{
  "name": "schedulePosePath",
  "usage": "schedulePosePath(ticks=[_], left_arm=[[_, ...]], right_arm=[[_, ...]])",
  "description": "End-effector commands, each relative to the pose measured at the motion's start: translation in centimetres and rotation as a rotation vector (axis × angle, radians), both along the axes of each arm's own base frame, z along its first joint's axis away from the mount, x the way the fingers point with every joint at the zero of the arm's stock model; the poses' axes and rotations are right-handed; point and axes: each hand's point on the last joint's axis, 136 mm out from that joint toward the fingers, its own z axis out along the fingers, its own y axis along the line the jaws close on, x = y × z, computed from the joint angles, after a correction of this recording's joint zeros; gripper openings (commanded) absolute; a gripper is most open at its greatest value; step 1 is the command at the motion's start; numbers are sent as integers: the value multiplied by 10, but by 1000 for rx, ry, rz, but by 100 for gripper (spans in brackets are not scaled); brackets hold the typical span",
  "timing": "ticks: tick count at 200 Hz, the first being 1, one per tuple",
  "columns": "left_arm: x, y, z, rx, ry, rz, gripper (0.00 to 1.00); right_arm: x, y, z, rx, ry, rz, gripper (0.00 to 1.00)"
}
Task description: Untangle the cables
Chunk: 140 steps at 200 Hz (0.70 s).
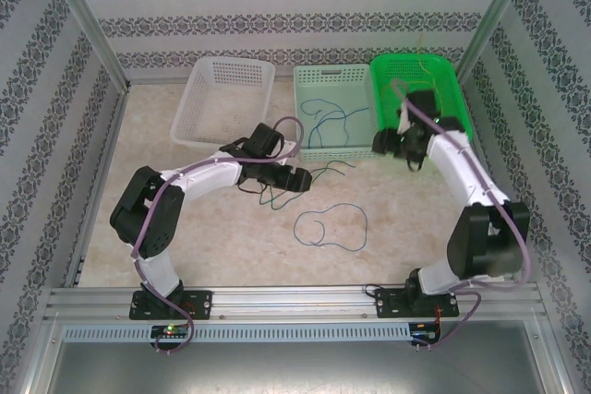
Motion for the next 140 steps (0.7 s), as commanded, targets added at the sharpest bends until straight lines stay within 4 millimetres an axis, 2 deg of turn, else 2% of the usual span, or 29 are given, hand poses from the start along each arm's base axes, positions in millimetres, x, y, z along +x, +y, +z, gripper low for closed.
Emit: schedulePosePath(ticks=[1, 20, 32, 60, 90, 120, 140], left_arm=[[-8, 7, -2, 17, -9, -14, 85], [-8, 6, -2, 12, -10, -17, 85], [-8, 5, 0, 7, -12, -21, 85], [-7, 3, 5, -8, -18, -27, 85], [-8, 4, 6, -15, -23, -20, 85], [-7, 3, 6, -22, -23, -14, 86], [-6, 3, 8, -24, -29, -11, 85]], right_arm=[[-38, 15, -10, 33, 24, -43, 67], [-64, 25, -33, 56, 63, -52, 68], [-78, 25, -48, 40, 103, -71, 68], [-92, 23, -70, 33, 128, -112, 68], [-80, 13, -58, -6, 61, -139, 70], [-53, 15, -34, -16, 21, -119, 69], [-42, 17, -30, -16, 25, -112, 69]])
